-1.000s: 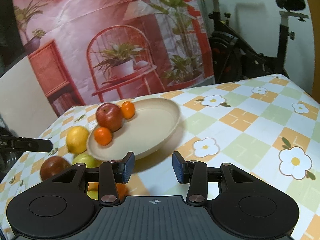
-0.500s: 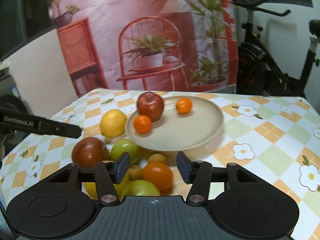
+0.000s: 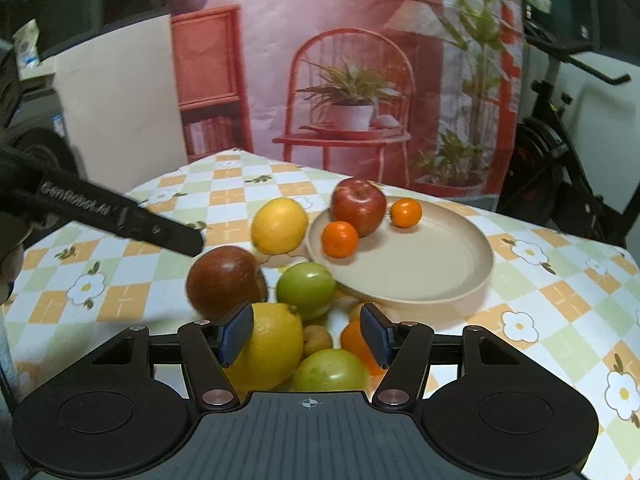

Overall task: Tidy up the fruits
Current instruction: 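Move the left tool to the yellow lemon and close on it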

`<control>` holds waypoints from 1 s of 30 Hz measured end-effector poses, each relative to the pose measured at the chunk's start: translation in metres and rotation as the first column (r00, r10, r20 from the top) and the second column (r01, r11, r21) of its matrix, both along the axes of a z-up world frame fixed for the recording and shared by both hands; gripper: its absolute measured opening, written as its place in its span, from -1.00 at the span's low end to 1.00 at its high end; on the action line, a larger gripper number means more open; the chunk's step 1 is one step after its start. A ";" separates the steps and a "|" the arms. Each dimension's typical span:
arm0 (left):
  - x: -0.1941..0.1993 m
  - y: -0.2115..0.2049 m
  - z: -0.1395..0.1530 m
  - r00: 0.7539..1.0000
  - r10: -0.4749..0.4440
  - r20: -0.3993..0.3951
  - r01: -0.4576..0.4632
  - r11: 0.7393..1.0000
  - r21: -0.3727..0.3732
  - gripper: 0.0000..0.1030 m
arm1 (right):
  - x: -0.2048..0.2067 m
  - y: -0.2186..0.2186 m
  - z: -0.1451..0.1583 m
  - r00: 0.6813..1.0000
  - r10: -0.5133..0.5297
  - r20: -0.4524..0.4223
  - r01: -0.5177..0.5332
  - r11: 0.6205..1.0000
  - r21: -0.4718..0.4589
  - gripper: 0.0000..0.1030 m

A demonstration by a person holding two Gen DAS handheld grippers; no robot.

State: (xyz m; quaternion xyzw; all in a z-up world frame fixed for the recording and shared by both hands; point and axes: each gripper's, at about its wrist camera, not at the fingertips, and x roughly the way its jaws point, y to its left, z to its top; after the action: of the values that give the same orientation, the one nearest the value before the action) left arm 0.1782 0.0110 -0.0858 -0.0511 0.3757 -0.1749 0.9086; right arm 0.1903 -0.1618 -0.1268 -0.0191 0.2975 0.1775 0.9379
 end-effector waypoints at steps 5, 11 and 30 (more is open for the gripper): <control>-0.008 -0.002 -0.002 1.000 -0.026 0.001 0.026 1.000 -0.011 -0.16 | -0.010 0.012 -0.003 0.999 0.052 -0.012 -0.052 0.998 -0.023 -0.04; -0.015 -0.002 -0.007 0.999 -0.036 -0.013 0.035 0.999 -0.024 -0.16 | -0.022 0.026 -0.011 0.995 0.100 -0.013 -0.101 0.992 -0.074 -0.22; 0.012 -0.030 -0.026 0.980 -0.160 -0.121 0.143 0.980 -0.137 -0.33 | -0.028 0.031 -0.011 0.990 0.138 0.005 -0.137 0.988 -0.078 -0.32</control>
State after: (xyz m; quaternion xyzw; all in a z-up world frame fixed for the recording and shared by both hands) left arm 0.1904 -0.0191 -0.1113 -0.0915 0.4255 -0.2636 0.8609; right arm 0.1621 -0.1307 -0.1378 -0.0766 0.2974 0.2300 0.9235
